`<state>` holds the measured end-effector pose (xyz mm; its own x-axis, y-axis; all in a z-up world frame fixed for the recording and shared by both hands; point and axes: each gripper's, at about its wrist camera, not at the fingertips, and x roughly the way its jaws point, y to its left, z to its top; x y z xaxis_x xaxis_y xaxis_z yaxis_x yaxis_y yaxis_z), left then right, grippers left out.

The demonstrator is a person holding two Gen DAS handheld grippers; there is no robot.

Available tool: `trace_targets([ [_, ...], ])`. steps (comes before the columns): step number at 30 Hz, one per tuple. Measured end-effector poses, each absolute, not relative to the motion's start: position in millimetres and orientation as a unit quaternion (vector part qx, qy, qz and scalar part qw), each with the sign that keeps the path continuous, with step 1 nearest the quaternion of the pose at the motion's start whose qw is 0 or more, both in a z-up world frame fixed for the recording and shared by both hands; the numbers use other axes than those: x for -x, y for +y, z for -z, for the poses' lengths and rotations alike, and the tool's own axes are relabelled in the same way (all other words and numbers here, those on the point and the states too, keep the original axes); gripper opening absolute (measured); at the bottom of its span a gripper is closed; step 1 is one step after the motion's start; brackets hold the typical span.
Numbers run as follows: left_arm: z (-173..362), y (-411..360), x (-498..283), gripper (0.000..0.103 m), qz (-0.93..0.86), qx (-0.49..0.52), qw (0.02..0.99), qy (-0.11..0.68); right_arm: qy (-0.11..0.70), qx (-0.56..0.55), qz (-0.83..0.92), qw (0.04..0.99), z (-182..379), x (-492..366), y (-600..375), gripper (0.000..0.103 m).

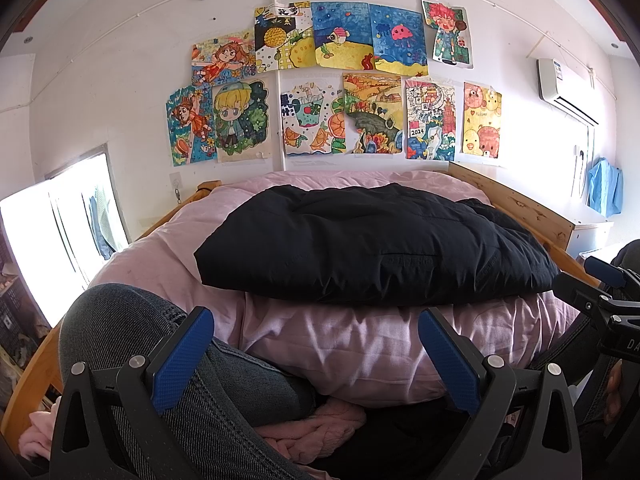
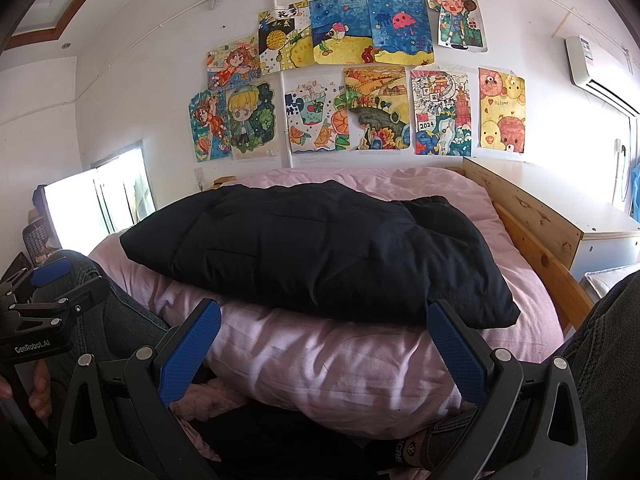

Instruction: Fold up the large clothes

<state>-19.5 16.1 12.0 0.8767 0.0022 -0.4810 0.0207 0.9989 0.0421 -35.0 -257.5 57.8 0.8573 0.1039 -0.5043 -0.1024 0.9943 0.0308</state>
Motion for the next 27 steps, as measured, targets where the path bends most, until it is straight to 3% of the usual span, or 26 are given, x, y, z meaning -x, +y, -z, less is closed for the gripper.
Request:
trace_targets([
  [27,-11.8,14.0,20.0,0.103,0.004,-0.024,0.968,0.248,0.262,-0.002,-0.053,0.964,-58.2,35.3,-255.8,0.102],
])
